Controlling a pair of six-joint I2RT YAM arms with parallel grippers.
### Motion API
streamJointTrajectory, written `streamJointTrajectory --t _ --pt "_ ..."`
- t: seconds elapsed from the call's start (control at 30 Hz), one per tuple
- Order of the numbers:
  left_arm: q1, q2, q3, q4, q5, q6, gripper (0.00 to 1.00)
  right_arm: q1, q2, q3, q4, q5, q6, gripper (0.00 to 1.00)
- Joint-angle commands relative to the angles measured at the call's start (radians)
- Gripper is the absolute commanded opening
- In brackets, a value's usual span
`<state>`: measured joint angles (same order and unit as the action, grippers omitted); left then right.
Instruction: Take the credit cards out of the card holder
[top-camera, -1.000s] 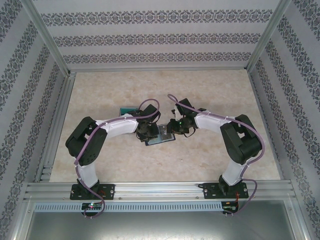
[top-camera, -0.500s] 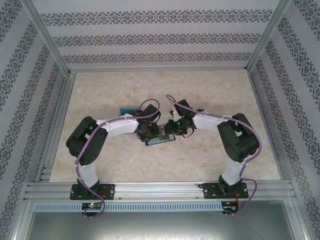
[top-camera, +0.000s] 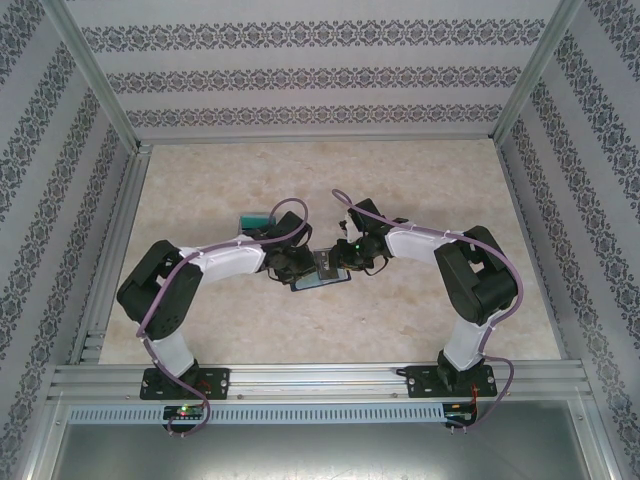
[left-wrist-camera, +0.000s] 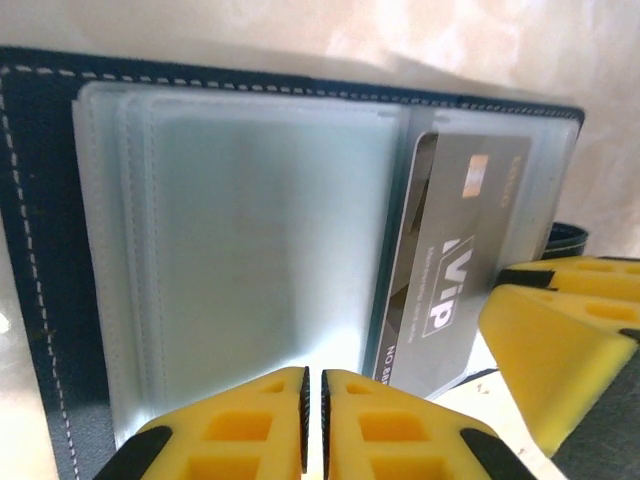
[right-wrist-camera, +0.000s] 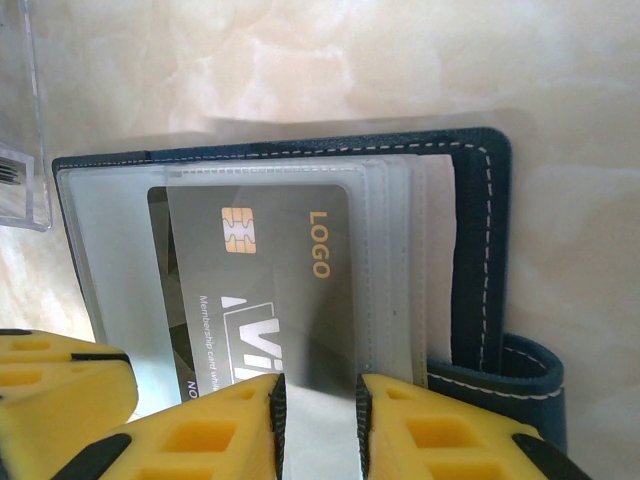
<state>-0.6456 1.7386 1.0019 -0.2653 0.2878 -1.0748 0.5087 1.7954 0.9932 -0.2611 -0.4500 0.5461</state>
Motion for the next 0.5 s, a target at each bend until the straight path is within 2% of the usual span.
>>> streamJointTrajectory --t 0.0,0.23,0.47 --pt "0.020 -0.022 -0.045 0.168 0.042 -0.070 0.14 0.011 0.021 0.001 -0.011 0.009 0.000 0.28" --pt "0.024 -0.001 -0.078 0.264 0.065 -0.095 0.15 0.011 0.018 0.002 -0.009 0.005 0.005 0.29" --pt "0.026 0.017 -0.080 0.258 0.073 -0.093 0.16 0.012 0.019 0.002 -0.008 0.005 0.005 0.28"
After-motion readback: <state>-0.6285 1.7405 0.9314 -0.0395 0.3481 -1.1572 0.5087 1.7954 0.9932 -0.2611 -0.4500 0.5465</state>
